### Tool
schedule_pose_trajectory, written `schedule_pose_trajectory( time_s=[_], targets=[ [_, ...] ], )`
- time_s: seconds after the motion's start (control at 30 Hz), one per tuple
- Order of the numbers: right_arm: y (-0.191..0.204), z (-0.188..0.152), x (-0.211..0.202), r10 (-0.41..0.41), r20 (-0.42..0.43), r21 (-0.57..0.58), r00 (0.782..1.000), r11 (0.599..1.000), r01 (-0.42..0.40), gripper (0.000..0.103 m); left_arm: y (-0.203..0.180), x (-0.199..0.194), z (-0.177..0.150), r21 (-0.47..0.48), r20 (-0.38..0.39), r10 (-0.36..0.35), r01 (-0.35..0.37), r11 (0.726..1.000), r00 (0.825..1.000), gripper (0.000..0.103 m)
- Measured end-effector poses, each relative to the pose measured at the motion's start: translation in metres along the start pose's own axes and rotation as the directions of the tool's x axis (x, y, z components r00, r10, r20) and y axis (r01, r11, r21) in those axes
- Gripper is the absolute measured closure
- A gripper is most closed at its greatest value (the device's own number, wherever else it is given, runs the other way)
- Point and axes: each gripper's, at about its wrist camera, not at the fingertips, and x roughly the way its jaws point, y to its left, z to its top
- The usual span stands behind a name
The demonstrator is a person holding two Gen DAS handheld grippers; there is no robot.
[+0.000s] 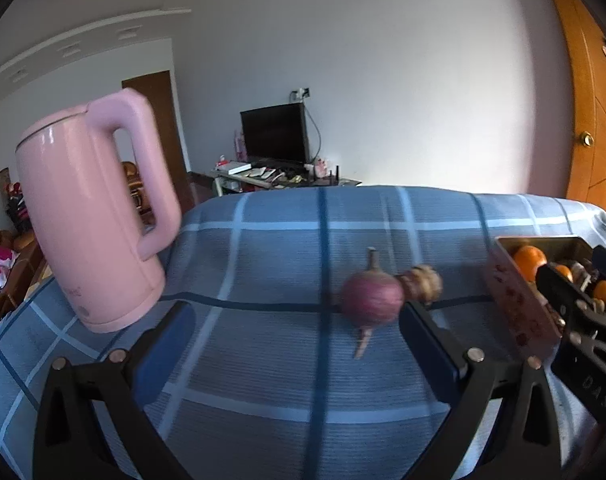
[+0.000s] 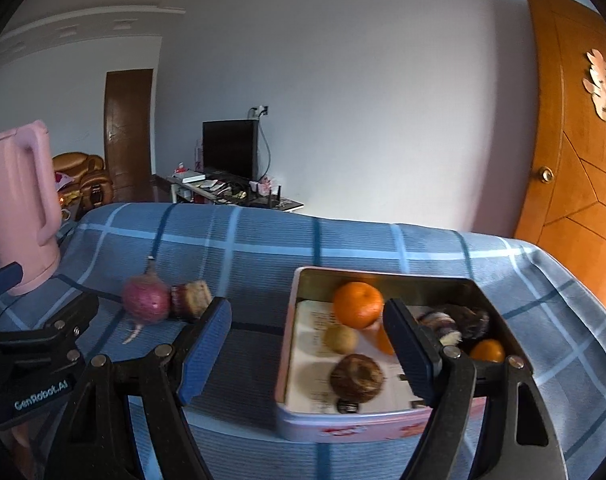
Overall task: Organize fruits
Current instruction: 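Move both open tools from the box toward the purple turnip and taro piece, then grasp the purple turnip with the left tool while the right tool grasps the cut taro piece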
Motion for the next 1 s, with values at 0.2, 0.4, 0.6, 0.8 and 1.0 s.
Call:
schedule_pose_trajectory(
  time_s=[0.2,0.4,0.6,0.8,1.0],
  targets=[
    [0.025,0.004,0.003,0.037,0.002,-0.027,0.999,0.999,-0.037,0.023,0.02,0.01,0.002,-0.013,-0.009,0.014,-0.014,1.0,1.0,0.0],
    [0.043,0.008,0.015,0.088,-0.027,-0.027,0.996,0.996,-0.089,0.024,0.035,0.019,0.004,-0.013,-0.024,0.028,-0.028,1.0,0.999,0.0],
    [0.052,0.01,0.028,0.122,-0.08,-0.043,0.989,0.991,-0.126,0.035,0.058,0.043,0.005,-0.056,-0.135,0.082,-0.09,0.994,0.987,0.0],
    [0.069,0.015,0.063,0.176,-0.183,-0.063,0.967,0.98,-0.191,0.052,0.065,0.045,0.005,-0.075,-0.153,0.061,-0.073,0.995,0.986,0.0],
    [0.082,0.015,0.098,0.181,-0.308,-0.063,0.934,0.976,-0.209,0.055,0.061,0.042,0.009,-0.057,-0.139,0.049,-0.057,0.997,0.989,0.0]
  ],
)
